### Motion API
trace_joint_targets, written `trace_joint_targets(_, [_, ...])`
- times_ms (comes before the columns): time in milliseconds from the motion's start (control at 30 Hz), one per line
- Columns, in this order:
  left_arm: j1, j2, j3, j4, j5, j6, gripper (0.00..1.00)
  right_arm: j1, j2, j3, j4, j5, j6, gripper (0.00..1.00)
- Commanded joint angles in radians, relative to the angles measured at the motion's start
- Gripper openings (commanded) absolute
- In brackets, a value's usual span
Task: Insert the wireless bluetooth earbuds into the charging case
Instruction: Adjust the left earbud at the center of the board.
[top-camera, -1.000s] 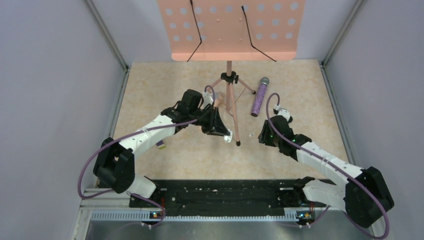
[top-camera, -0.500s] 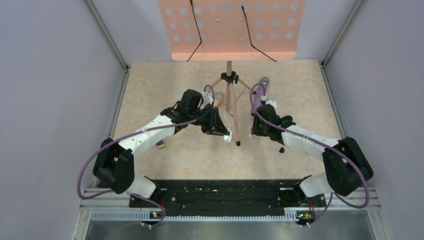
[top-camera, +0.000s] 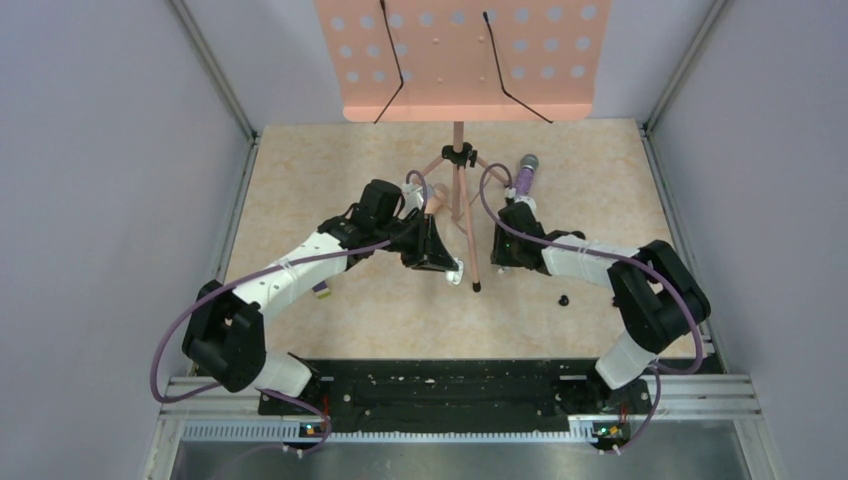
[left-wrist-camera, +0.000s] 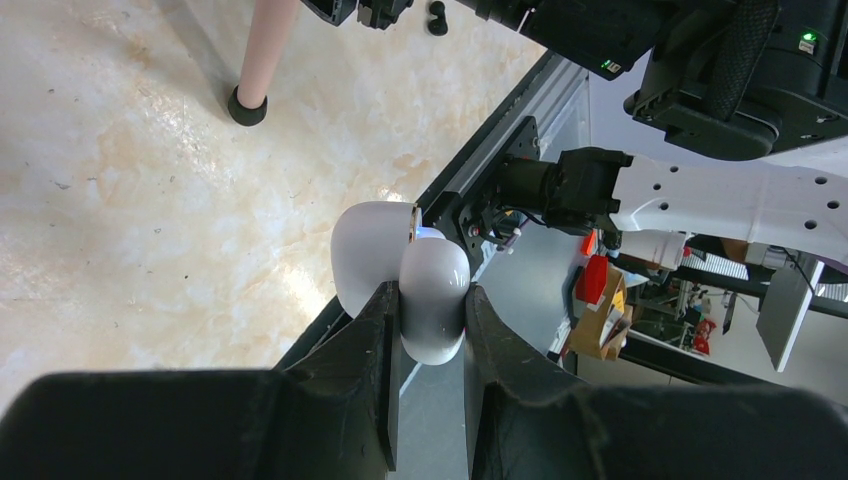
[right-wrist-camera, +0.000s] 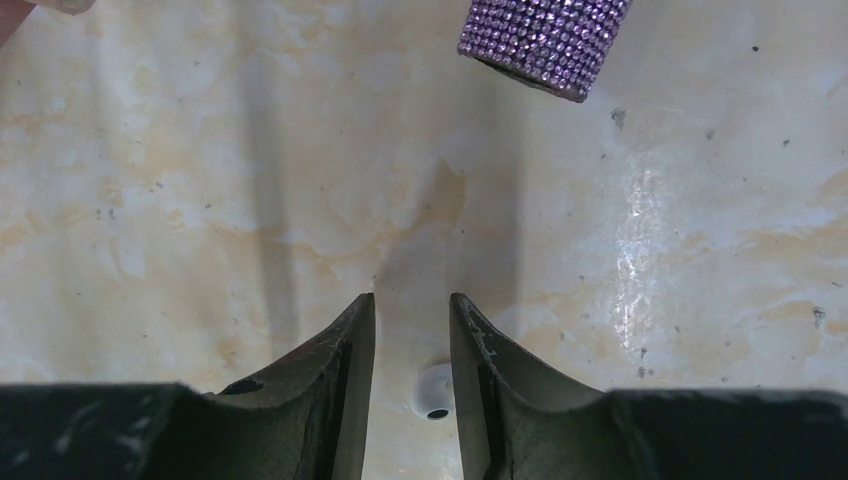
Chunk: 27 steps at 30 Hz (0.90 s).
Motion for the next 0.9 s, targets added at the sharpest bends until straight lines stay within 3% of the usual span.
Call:
trace_joint_targets(0, [-0.002,-0.043,-0.001,0.02,-0.002,0.005,0.0,-0.002,0.014,0.025,0.009,-0.025,0.001,0.33])
trace_joint_targets(667, [-0.003,-0.018,-0.001,0.042,0.016,-0.001,0.0,-0.003,-0.296,-0.197,-0.083,-0.128,0.091,0.31])
trace_joint_targets(867, [-0.005,-0.018,-0.004,0.046,0.015,-0.004,0.0,-0.003,-0.372,-0.213,-0.105,-0.051,0.089,0.31])
